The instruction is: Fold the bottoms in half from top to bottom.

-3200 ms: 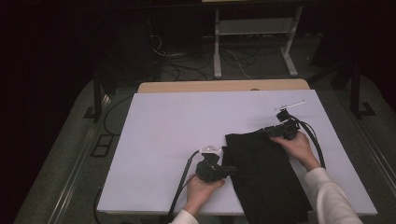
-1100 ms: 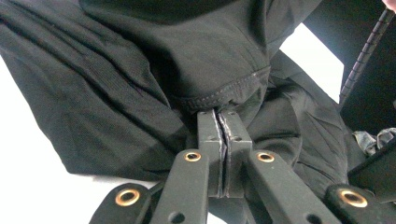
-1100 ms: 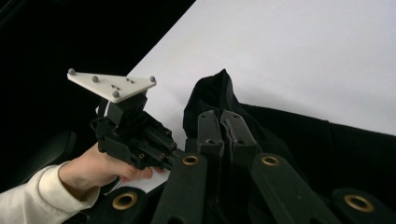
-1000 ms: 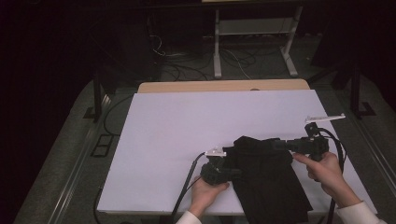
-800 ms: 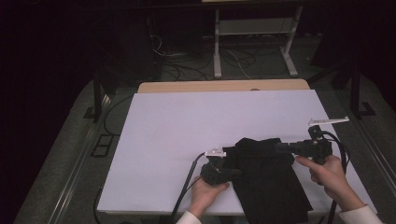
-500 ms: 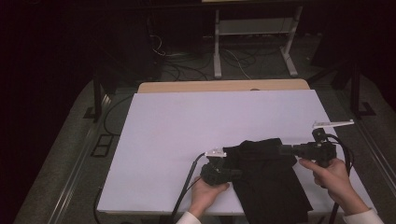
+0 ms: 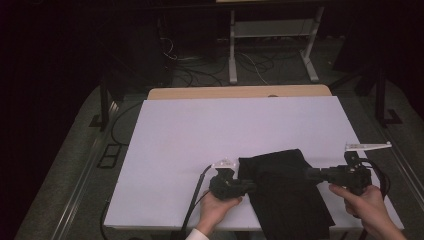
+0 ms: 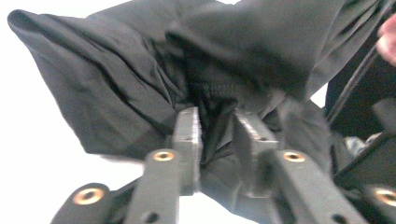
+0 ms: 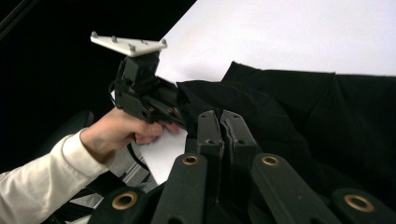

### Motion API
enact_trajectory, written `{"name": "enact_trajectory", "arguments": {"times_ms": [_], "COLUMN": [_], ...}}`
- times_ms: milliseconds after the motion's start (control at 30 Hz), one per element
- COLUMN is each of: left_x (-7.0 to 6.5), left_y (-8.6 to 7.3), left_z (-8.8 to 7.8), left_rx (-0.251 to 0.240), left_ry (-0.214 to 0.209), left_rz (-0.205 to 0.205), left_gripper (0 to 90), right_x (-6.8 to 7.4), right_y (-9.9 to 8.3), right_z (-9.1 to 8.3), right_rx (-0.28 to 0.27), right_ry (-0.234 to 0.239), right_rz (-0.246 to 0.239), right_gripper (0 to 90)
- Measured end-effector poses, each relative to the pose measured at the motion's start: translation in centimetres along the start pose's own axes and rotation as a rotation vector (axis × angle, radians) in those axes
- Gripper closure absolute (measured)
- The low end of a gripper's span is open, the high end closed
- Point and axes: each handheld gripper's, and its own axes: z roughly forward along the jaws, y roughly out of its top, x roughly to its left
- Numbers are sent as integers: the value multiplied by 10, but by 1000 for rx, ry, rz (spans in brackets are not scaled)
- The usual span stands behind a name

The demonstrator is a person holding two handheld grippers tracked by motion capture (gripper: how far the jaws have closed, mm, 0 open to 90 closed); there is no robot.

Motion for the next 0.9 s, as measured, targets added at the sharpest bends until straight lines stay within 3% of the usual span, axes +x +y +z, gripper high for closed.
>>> {"name": "enact_trajectory", "arguments": {"times_ms": [133, 267, 533, 733, 900], "left_x": [3, 8, 15, 17, 17], "left_y": [5, 11, 18, 19, 20], "left_z": [-16, -25, -25, -23, -23], "left_rx": [-72, -113, -141, -146, -153], "left_ry": [9, 19, 32, 37, 51], "left_rz": [-15, -42, -66, -72, -69], "left_gripper": [603, 558, 546, 542, 502], "right_x": [0, 2, 4, 5, 3], "right_y": [-6, -10, -27, -37, -37], "right_z": [-2, -4, -11, -19, -18], "right_rx": [0, 8, 56, 49, 53], "right_ry": [14, 29, 38, 18, -32], "right_rz": [9, 13, 0, 13, 7], "right_gripper": [858, 858, 846, 668, 599]}}
